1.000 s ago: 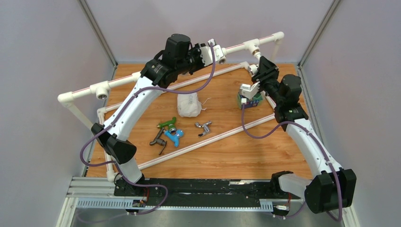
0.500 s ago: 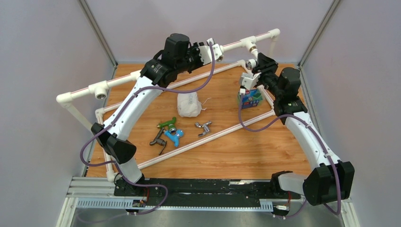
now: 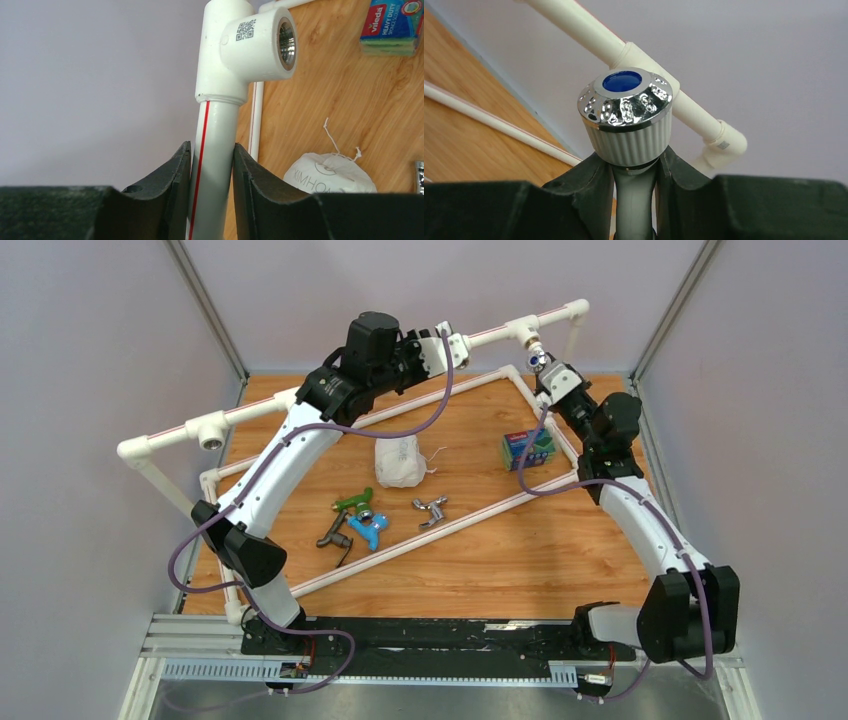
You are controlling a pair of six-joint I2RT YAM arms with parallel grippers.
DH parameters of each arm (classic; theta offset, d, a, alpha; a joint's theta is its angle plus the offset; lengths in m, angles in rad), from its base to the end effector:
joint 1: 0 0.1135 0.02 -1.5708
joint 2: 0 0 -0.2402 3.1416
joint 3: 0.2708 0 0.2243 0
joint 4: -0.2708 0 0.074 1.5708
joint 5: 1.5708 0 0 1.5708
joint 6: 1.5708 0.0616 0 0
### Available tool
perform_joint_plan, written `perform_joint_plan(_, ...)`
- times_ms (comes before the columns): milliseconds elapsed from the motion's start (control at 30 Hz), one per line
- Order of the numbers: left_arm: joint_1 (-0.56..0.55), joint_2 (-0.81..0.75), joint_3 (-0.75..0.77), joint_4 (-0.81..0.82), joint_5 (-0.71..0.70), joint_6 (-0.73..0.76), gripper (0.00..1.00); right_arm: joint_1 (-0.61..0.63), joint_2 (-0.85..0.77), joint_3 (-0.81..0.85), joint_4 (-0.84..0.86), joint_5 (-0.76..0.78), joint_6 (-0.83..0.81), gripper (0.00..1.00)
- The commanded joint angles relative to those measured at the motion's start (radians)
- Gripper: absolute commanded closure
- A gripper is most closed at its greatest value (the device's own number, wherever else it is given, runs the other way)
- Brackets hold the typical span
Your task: Install the water faucets
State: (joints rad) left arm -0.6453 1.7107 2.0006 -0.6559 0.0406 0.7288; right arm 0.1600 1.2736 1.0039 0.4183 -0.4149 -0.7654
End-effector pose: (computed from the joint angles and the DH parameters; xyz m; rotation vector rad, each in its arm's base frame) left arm 0.2941 -0.2245 0.4221 1.2490 1.4799 0.0163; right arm 0.2951 0.0728 0.3627 -0.9289 1.0977 -0.2027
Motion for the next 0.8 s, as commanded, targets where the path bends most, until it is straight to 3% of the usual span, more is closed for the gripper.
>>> perform_joint_plan(0, -0.063, -0.033, -0.043, -0.260, 0.188, -0.095, 1.00, 0.015, 0.075, -0.068, 0.275, -0.021, 0.533, 1.00)
perform_joint_plan(267, -0.063, -0.036, -0.051, -0.254, 0.193, -0.100, 1.00, 0.016, 0.116, -0.097, 0.447, 0.045, 0.983, 1.00)
perform_joint_plan(500, -0.063, -0.036, -0.053, -0.249, 0.193, -0.101, 1.00, 0.015, 0.136, -0.157, 0.530, 0.194, 1.351, 1.00)
perform_joint_plan(767, -0.063, -0.042, -0.063, -0.244, 0.191, -0.106, 1.00, 0.024, 0.171, -0.159, 0.493, 0.333, 1.822, 1.00)
